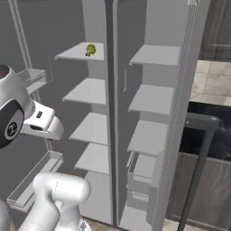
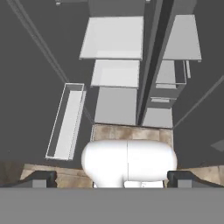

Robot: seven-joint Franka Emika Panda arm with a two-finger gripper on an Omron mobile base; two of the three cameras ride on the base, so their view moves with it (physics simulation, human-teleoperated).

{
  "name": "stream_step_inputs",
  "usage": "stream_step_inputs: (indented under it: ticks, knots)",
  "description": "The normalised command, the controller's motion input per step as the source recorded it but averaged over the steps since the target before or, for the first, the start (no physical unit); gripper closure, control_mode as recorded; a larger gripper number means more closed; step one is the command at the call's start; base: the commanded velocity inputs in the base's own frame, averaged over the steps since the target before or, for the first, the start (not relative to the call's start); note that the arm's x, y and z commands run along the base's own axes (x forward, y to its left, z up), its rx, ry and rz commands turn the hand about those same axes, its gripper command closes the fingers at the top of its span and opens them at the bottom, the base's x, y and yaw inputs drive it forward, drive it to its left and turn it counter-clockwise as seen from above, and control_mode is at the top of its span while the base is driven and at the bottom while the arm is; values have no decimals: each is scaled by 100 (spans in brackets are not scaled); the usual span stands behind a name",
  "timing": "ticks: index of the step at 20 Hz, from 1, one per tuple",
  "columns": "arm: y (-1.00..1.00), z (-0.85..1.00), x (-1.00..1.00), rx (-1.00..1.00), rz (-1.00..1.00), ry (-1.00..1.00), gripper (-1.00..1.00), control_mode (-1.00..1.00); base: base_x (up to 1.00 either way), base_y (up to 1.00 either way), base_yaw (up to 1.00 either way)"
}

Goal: Gather the corn and broccoli from the fridge and place them on a tray on the dining counter. Then gather the steak and fish from the fridge and place them on the other tray.

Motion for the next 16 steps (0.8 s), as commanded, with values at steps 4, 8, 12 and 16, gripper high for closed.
stream_step_inputs:
  ticks: [4,8,12,16]
  knots:
    - [0,0,0,0,0,0,-100,100,62,-2,0]
    - [0,0,0,0,0,0,-100,100,57,-1,0]
    - [0,0,0,0,0,0,-100,100,39,0,0]
    - [0,0,0,0,0,0,-100,100,10,0,-1]
